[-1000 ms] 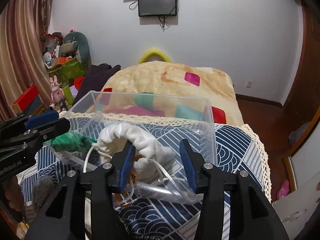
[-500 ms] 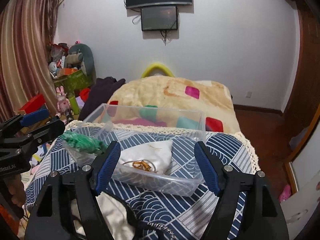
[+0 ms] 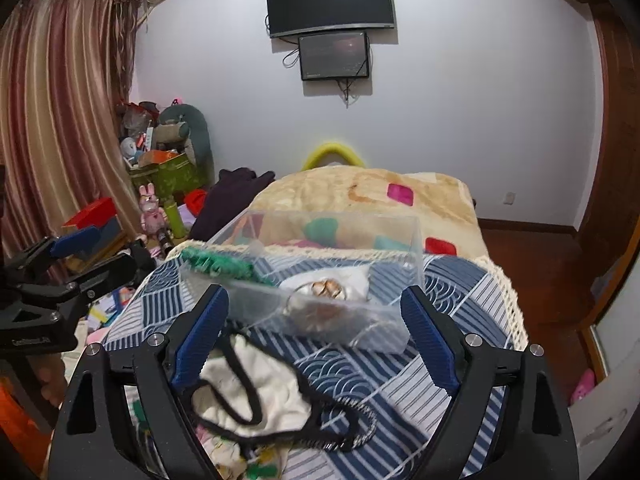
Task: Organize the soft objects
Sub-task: 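Grasp the clear bag of grey knit with the left gripper while the right gripper grasps the black chain-strap bag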
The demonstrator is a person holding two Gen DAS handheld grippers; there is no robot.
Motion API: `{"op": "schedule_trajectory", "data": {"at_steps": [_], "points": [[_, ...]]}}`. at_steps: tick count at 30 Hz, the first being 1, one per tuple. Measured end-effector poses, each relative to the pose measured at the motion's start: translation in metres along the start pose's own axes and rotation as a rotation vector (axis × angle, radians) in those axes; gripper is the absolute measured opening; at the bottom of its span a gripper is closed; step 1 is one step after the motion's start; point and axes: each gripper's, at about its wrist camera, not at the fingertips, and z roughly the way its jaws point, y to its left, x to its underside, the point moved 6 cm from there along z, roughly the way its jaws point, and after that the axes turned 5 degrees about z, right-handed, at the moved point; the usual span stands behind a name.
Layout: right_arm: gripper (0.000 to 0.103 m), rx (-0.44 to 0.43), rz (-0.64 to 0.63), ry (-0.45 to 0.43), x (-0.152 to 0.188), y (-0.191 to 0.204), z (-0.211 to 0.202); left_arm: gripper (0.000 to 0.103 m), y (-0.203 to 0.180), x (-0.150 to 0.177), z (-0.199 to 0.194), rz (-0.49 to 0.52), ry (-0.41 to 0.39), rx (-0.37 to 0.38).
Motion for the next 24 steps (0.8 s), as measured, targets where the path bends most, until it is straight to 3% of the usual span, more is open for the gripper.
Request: {"op": "schedule_trajectory", "data": {"at_steps": [10,22,24], "points": [[0.087,-0.088,0.011,0.076,0.032,0.025,0.007,0.102,0.009,0.051,0.013,-0.008,0.103,-0.03],[0.087,-0.133,-0.034,0.181,0.063,0.053,0.037,0.101,0.023,0.094,0.034,-0.144,0.202,0.004],[0.087,-0.12,-0.038,0.204,0.069,0.053,0.045,0.092,0.024,0.098,0.038,-0.158,0.216,0.015]]}}
